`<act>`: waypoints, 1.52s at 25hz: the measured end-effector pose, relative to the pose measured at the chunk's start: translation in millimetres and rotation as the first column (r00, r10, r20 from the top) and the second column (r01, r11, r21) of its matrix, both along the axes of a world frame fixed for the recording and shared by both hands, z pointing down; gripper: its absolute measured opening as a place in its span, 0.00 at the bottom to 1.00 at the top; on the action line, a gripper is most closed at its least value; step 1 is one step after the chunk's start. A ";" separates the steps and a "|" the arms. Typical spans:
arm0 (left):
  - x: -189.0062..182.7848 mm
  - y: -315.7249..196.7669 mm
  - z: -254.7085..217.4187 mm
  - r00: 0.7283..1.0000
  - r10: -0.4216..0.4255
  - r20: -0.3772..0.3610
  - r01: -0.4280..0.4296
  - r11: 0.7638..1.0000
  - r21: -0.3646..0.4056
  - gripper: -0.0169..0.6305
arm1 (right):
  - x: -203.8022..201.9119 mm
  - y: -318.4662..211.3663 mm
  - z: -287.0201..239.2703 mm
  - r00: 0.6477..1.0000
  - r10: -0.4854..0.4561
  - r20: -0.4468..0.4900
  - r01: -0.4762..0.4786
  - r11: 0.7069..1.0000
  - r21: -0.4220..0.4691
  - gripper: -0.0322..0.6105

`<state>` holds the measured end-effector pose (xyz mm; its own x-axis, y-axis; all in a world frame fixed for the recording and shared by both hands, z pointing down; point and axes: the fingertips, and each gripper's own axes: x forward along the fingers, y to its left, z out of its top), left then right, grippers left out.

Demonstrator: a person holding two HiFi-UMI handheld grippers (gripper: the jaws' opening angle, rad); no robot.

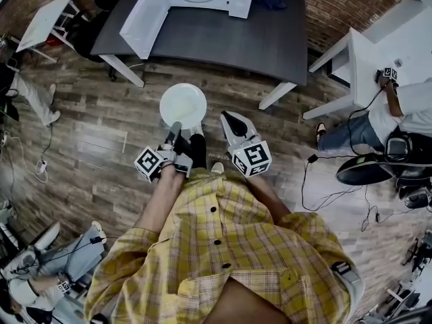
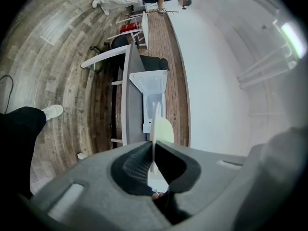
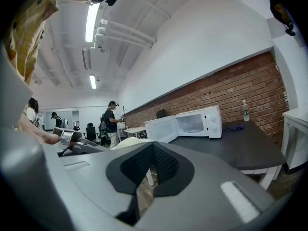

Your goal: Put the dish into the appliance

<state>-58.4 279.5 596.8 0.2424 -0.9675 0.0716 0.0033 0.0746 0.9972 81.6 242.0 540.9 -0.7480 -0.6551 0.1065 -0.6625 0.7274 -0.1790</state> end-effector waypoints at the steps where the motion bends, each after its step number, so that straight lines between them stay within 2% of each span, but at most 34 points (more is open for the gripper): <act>1: -2.2 -5.1 2.5 1.000 0.000 0.003 0.000 1.000 -0.003 0.04 | -1.6 -5.1 0.8 1.000 -0.001 -0.002 0.001 1.000 0.000 0.05; 10: -13.8 -88.5 2.6 1.000 0.016 0.007 -0.017 0.999 0.031 0.04 | -11.1 -77.8 6.9 1.000 0.015 -0.023 -0.015 1.000 -0.004 0.05; 23: -52.2 -232.8 -6.5 0.996 0.083 0.020 -0.084 0.996 0.004 0.04 | -48.7 -213.1 -15.5 0.997 0.072 -0.013 -0.072 0.997 -0.008 0.05; 27: -65.8 -267.5 -0.8 0.994 0.108 0.031 -0.108 0.994 -0.017 0.04 | -60.5 -247.2 -15.5 0.996 0.090 -0.017 -0.090 0.996 -0.017 0.05; 32: -79.9 -310.6 -2.2 0.989 0.138 0.045 -0.138 0.990 -0.007 0.04 | -72.6 -285.5 -19.6 0.993 0.117 -0.016 -0.117 0.993 -0.017 0.05; 38: -89.9 -355.4 -10.9 0.988 0.153 -0.025 -0.152 0.988 0.035 0.04 | -85.0 -327.5 -23.2 0.987 0.155 -0.033 -0.156 0.988 -0.014 0.05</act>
